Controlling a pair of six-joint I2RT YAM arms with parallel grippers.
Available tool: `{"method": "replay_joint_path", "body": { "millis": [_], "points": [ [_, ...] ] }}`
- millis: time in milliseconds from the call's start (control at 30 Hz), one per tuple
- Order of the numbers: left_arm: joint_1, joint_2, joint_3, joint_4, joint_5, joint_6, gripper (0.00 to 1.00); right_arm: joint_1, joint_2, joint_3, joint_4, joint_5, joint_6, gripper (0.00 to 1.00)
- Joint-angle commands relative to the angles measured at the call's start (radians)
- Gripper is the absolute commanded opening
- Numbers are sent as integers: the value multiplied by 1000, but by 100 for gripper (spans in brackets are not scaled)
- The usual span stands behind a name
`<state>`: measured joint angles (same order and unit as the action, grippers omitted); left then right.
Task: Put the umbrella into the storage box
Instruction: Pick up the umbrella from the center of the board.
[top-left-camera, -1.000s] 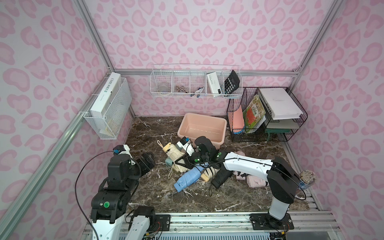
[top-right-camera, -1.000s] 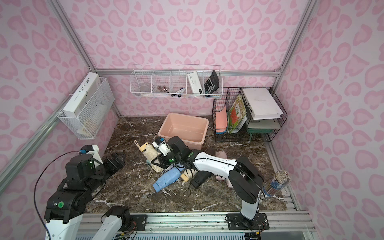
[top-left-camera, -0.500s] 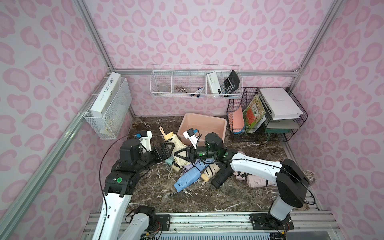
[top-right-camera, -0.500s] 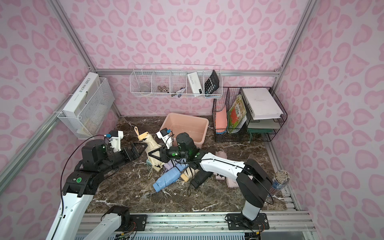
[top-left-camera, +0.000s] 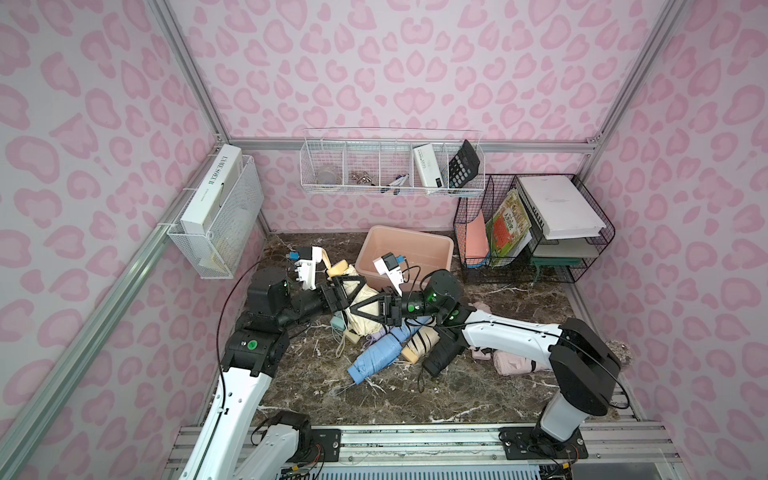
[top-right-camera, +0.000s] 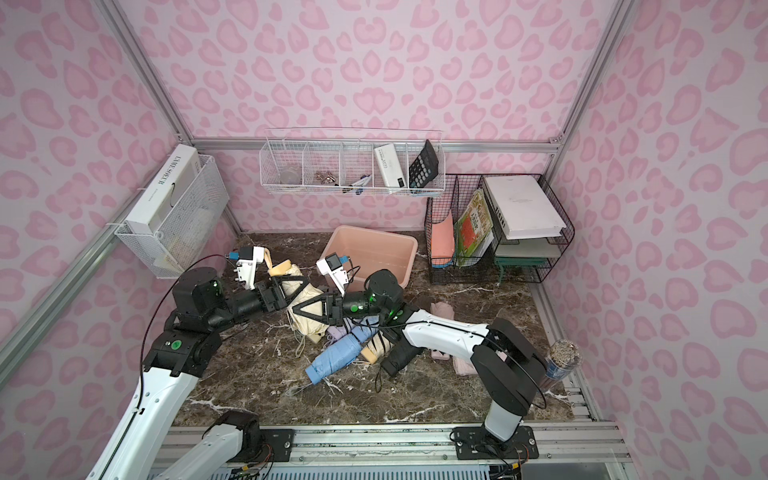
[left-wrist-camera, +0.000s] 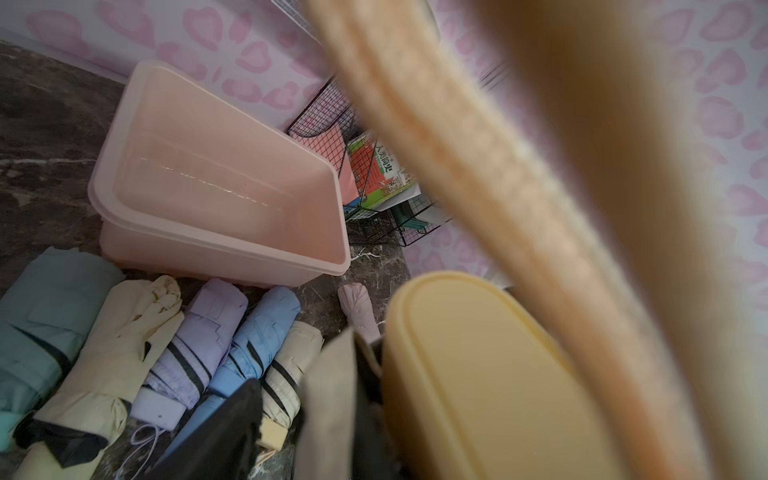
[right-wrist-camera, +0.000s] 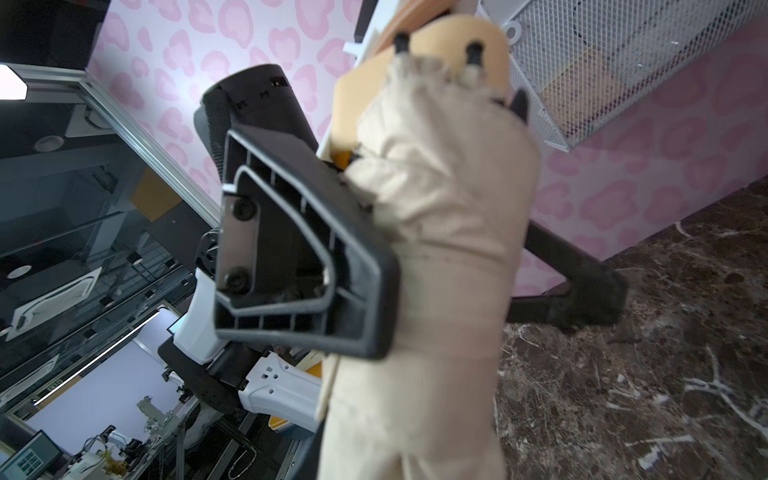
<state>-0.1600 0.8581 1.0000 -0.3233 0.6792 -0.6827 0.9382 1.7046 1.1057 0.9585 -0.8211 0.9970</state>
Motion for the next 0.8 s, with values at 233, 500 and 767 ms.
{"method": "replay_joint_path", "body": {
  "millis": [233,500,767],
  "points": [
    [-2,-4,-18,174,111,-41,74,-14,25,-12,326,51,213,0],
    [-10,-6,-17,154,120,-13,46,-9,38,-1,322,71,233,0],
    [-12,5,16,105,85,32,0,-9,2,-42,257,137,145,42]
  ]
}}
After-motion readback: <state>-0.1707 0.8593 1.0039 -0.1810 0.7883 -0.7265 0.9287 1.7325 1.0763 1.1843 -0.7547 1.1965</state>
